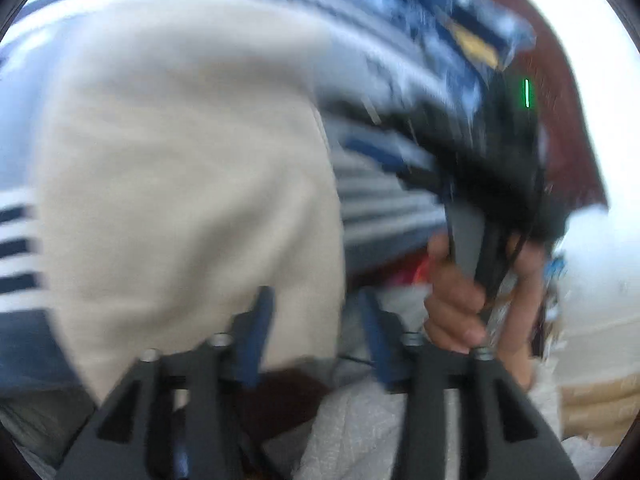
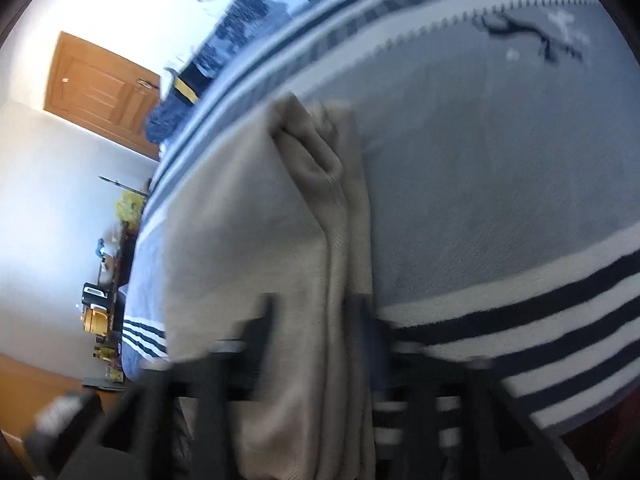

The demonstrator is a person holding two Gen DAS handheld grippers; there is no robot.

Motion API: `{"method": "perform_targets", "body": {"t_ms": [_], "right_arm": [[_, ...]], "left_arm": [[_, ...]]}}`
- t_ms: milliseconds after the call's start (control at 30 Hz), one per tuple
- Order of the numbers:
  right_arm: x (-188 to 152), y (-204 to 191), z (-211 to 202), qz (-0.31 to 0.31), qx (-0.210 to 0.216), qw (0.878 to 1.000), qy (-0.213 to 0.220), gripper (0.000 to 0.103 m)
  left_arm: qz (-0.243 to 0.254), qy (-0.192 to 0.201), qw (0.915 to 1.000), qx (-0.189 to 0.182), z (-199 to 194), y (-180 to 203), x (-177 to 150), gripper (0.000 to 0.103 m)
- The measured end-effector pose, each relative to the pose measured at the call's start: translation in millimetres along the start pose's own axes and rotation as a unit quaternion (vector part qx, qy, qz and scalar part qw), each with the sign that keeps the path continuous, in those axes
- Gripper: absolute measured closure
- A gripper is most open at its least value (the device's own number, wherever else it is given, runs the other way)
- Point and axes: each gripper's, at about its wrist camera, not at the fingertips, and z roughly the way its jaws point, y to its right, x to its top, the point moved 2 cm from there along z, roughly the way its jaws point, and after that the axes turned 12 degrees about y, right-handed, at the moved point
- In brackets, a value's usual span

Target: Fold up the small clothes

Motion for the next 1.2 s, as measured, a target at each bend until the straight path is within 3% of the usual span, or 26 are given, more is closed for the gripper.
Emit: {"method": "perform_targets", "body": {"t_ms": [133,267,367,433,467,533,600,633,667,733,800,833,867,900,967,1033,1133,1200], "right_arm": [[13.1,-24.7,-17.8,-0.042,0.01,0.999,0.015,0.035],[46.2,-46.0,-1.6,-0.049,-0.01,0.999,0.001,0.035],[66.4,-44.8,29.6,-0.064,-0.041,0.997,-0.015,0.036],[73.6,-35.2,51.2,-0.069,-0.043,0.996,-0.025,0.062],[74.2,-31.2,56.9,-0.065,-0.04,0.997,-0.03,0.094],[73.9,-25.3,58.3,-0.054,-0.03,0.998,-0.019,0.095],[74.1,-24.3,47.7,-0.059,-0.039,0.997,0.01,0.098],[74.5,-23.0,46.8,-0.056,-0.04,0.997,0.015,0.099],[75.3,-19.7,50.0,-0.053,-0.047,0.997,0.018,0.099],[71.8,-11.6,71.6,-0.061,-0.076,0.995,-0.006,0.099],[69.9,-8.6,78.1,-0.061,-0.078,0.995,-0.009,0.097],[71.3,-9.3,73.1,-0.054,-0.071,0.996,-0.008,0.091],[72.0,-9.2,63.6,-0.042,-0.059,0.997,-0.003,0.078],[72.3,-7.5,47.8,-0.024,-0.03,0.999,0.01,0.053],[71.9,-3.4,25.3,-0.013,0.0,0.999,0.035,0.02],[71.7,6.0,17.8,0.003,0.01,0.999,0.036,0.016],[60.9,34.0,33.4,0.071,0.048,0.996,0.002,0.016],[53.7,41.1,48.6,0.08,0.037,0.996,-0.025,0.019]], "left_arm": [[-0.009,0.066,0.9934,0.094,-37.9,-52.4,40.5,0.048],[-0.051,0.089,0.9821,0.158,-36.3,-112.3,83.3,0.048],[-0.085,0.085,0.9781,0.17,-18.6,-146.7,111.6,0.048],[-0.106,0.081,0.979,0.155,-4.7,-153.3,122.7,0.048],[-0.118,0.081,0.9791,0.144,-1.9,-158.3,127.2,0.048],[-0.129,0.087,0.9807,0.118,4.2,-158.2,130.8,0.048],[-0.116,0.087,0.9819,0.122,13.4,-156.7,133.9,0.046],[-0.112,0.084,0.9824,0.124,19.9,-156.8,133.6,0.04],[-0.113,0.081,0.9823,0.125,23.8,-157.0,132.1,0.034],[-0.128,0.079,0.9813,0.12,21.7,-162.8,131.7,0.034],[-0.139,0.081,0.981,0.108,14.8,-165.8,131.9,0.034],[-0.141,0.088,0.9804,0.105,9.0,-166.4,131.2,0.034],[-0.144,0.097,0.9797,0.101,3.4,-167.3,131.0,0.034],[-0.148,0.102,0.9792,0.095,-0.6,-168.4,129.3,0.034],[-0.159,0.102,0.9782,0.086,0.0,-173.0,131.4,0.034],[-0.17,0.09,0.9776,0.086,8.0,-176.6,133.4,0.034],[-0.191,0.075,0.9769,0.059,26.4,-179.6,135.4,0.034],[-0.206,0.07,0.9748,0.048,34.0,-180.5,135.9,0.032]]}}
